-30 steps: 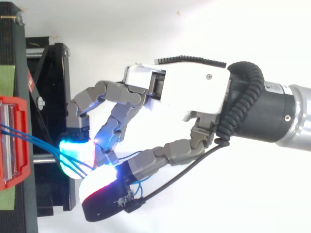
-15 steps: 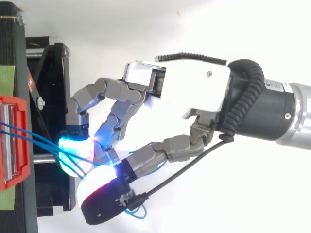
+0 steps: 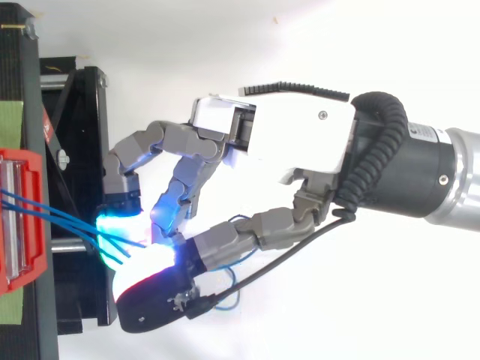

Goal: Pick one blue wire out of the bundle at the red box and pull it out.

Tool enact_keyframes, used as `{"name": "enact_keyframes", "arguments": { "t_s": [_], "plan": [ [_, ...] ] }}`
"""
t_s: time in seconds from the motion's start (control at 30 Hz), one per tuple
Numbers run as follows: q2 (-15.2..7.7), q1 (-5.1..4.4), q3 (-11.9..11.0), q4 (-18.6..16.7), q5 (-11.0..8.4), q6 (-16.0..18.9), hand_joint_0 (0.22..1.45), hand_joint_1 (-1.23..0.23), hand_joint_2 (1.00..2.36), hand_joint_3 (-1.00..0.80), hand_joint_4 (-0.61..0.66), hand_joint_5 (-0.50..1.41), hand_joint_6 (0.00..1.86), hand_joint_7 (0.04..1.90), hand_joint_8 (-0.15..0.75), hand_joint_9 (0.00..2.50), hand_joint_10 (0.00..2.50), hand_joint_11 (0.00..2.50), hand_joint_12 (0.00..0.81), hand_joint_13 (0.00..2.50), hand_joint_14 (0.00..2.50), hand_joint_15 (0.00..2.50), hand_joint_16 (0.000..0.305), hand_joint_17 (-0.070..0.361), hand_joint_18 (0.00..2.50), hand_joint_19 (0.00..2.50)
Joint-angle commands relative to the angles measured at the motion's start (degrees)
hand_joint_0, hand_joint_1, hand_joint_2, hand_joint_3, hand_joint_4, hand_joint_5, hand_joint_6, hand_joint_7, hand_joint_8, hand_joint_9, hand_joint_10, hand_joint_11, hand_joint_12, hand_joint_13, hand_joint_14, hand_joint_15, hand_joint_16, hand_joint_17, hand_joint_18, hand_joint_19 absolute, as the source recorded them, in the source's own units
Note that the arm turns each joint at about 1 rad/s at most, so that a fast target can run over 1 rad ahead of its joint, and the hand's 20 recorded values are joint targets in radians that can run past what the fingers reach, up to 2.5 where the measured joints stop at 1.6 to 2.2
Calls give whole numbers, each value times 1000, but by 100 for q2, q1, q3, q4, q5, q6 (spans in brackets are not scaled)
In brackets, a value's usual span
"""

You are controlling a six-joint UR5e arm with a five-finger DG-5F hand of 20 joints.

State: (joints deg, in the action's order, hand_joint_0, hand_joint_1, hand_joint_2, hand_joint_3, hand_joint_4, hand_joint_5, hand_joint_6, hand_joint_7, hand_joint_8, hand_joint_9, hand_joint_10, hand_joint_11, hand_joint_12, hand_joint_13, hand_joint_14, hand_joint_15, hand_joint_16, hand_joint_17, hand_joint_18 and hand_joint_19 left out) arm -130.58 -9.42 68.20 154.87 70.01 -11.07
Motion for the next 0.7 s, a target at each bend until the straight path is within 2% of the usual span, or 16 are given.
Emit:
{"name": "enact_keyframes", "arguments": {
  "t_s": [0.0, 0.1, 0.17, 0.43, 0.67],
  "plan": [
    [-3, 2, 0, -1, -14, -1, 639, -904, 1020, -225, 195, -181, 903, 1108, 449, 1118, 18, 1167, 495, 1132, 17, 667, 63, 143, 1050, 611],
    [-3, 2, 0, -1, -14, -1, 680, -944, 1023, -197, 290, -196, 912, 1094, 446, 1065, 15, 1161, 493, 1111, 18, 669, 63, 143, 1040, 592],
    [-3, 2, 0, -1, -14, -1, 693, -948, 1022, -197, 304, -205, 913, 1055, 443, 1033, 16, 1148, 490, 1099, 19, 657, 64, 143, 1039, 583],
    [-3, 2, 0, -10, -14, -1, 739, -995, 1012, -350, 326, -229, 913, 1025, 437, 938, 15, 1151, 485, 1051, 19, 656, 64, 144, 1027, 559],
    [-3, 11, 0, -10, 13, -1, 707, -1023, 1000, -495, 327, -231, 910, 1007, 441, 936, 15, 1160, 486, 1044, 19, 655, 64, 144, 1020, 562]
  ]
}}
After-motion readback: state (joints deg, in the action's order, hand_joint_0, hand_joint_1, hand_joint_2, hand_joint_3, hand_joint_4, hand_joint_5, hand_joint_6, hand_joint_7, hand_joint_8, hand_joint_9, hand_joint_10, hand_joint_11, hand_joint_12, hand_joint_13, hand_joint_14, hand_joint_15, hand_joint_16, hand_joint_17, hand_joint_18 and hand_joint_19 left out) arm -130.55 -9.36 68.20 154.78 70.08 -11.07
